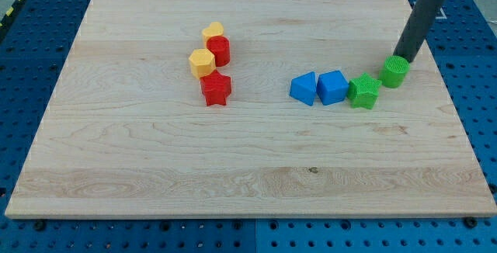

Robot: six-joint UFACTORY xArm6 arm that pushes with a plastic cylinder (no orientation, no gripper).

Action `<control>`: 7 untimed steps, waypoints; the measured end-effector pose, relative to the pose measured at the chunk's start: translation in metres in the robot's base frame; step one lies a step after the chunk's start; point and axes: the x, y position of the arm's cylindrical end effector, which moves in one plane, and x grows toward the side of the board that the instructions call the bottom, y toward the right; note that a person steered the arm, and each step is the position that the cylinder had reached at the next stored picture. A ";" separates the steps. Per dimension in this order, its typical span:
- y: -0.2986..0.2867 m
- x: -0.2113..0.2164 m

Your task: Move the green circle down a bit

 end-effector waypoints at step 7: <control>-0.020 0.000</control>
